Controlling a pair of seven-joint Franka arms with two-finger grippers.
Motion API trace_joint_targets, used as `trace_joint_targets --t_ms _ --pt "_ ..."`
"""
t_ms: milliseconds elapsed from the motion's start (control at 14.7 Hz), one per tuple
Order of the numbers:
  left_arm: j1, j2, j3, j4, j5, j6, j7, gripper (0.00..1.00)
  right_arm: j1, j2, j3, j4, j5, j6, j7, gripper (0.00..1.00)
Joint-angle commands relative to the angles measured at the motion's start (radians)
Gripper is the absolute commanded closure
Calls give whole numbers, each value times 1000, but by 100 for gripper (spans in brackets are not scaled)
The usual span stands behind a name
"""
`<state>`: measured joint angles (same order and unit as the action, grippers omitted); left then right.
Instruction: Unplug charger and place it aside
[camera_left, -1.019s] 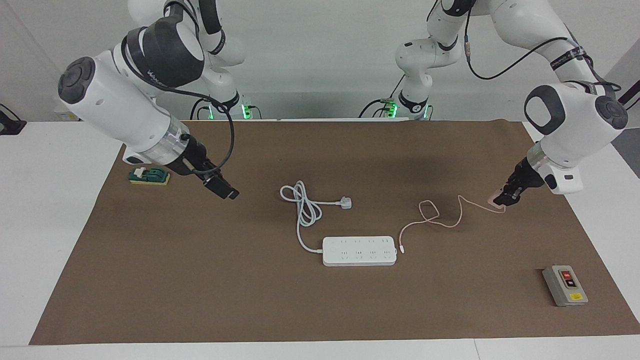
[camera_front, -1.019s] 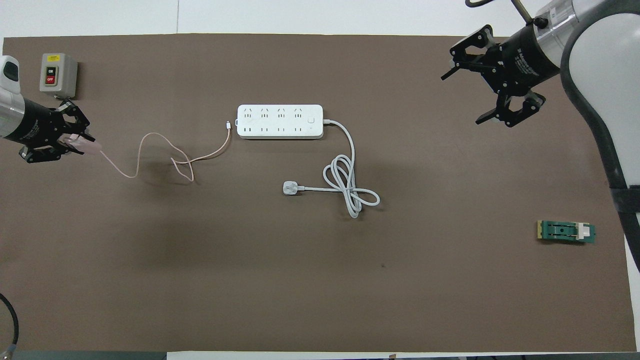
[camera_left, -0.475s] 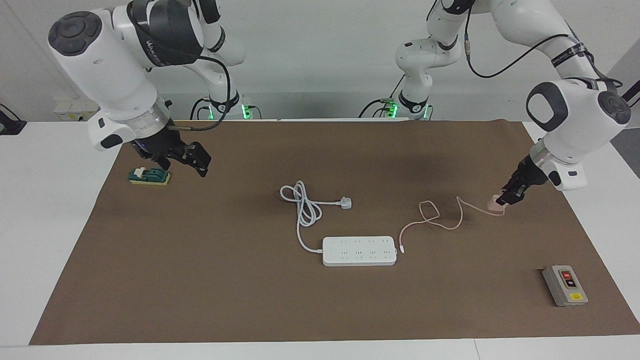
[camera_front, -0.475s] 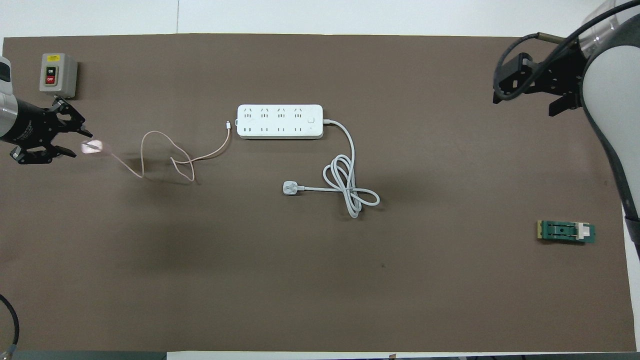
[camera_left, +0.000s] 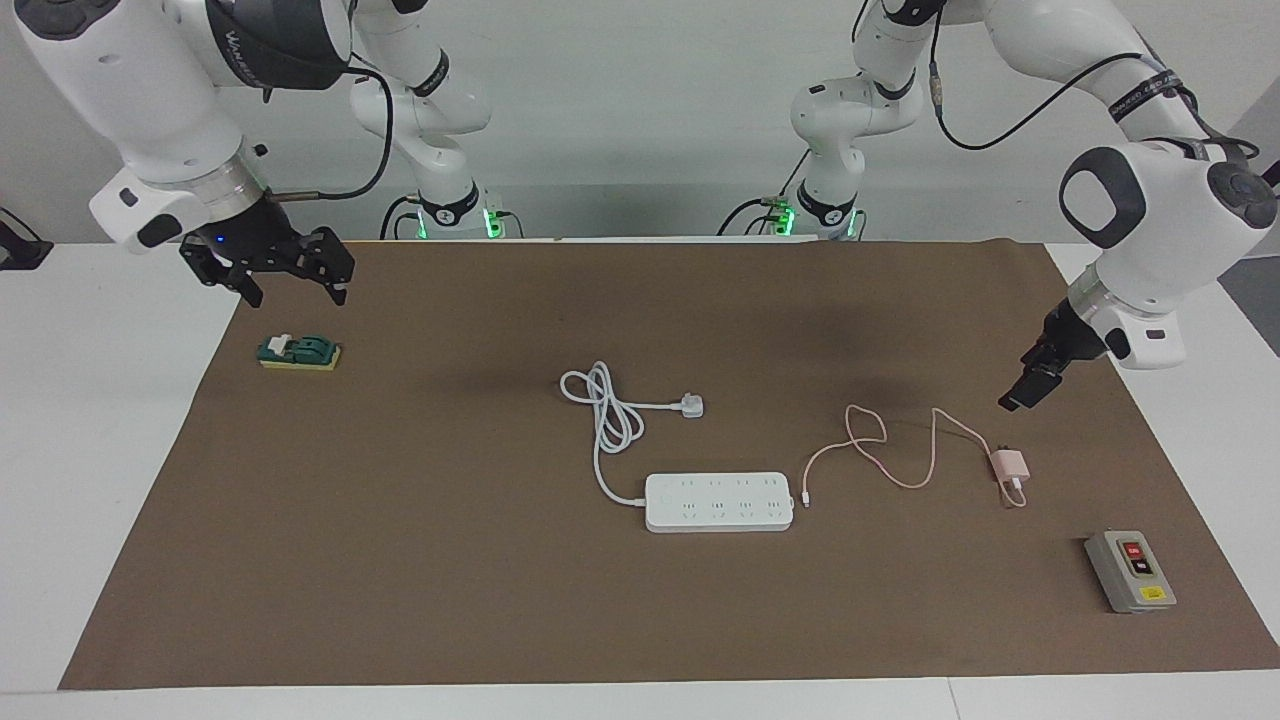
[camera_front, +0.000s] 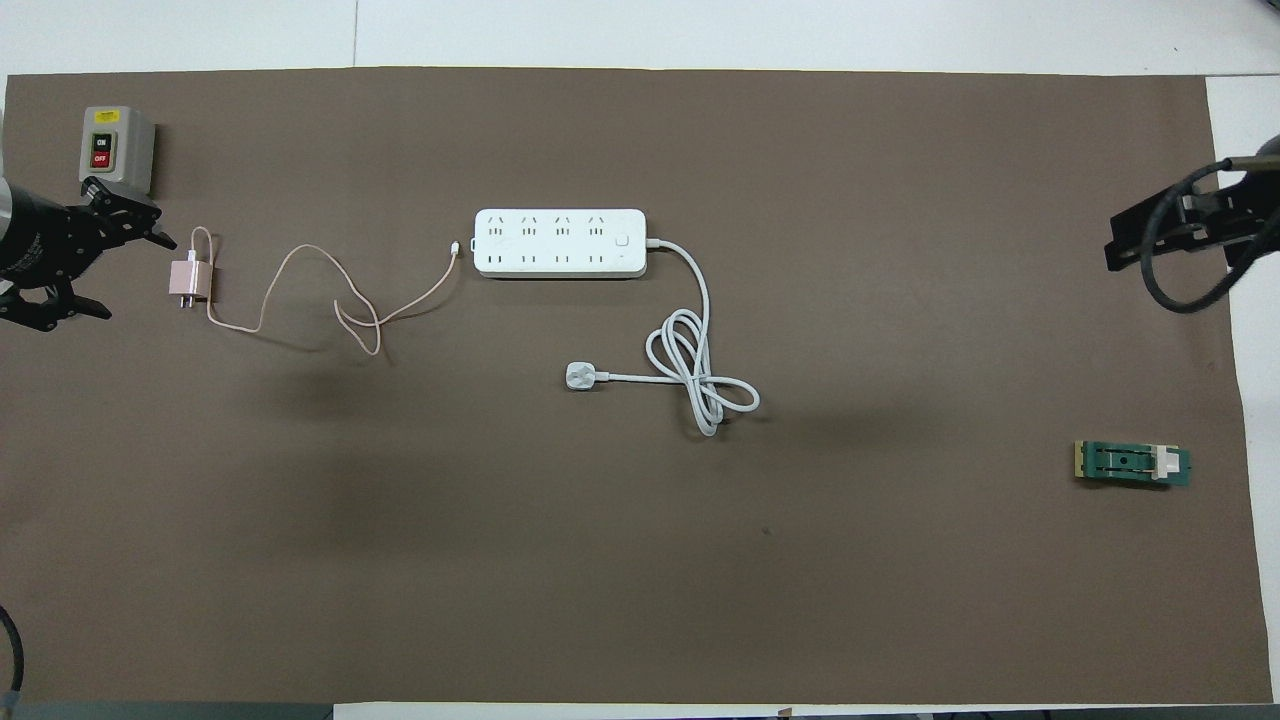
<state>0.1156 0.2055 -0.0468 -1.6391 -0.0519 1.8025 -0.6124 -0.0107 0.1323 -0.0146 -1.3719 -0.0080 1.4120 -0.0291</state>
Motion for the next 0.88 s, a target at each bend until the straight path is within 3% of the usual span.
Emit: trace_joint_targets --t_ms 0,136,407,611,815 --pt "-42 -15 4 60 32 -103 115 0 -14 -167 13 -234 -18 60 -17 0" --pt "-43 -26 1 96 35 -161 196 0 -15 -186 13 -269 -18 71 -15 0" --pt "-66 -113 -11 116 38 -215 272 0 -49 -166 41 -243 -20 79 -22 0" --pt "-99 -149 -30 148 78 -356 373 0 -51 -151 42 -210 -21 52 -17 0" --pt "-102 -191 -50 119 67 -365 414 0 -46 -155 44 -211 -50 24 -15 0"
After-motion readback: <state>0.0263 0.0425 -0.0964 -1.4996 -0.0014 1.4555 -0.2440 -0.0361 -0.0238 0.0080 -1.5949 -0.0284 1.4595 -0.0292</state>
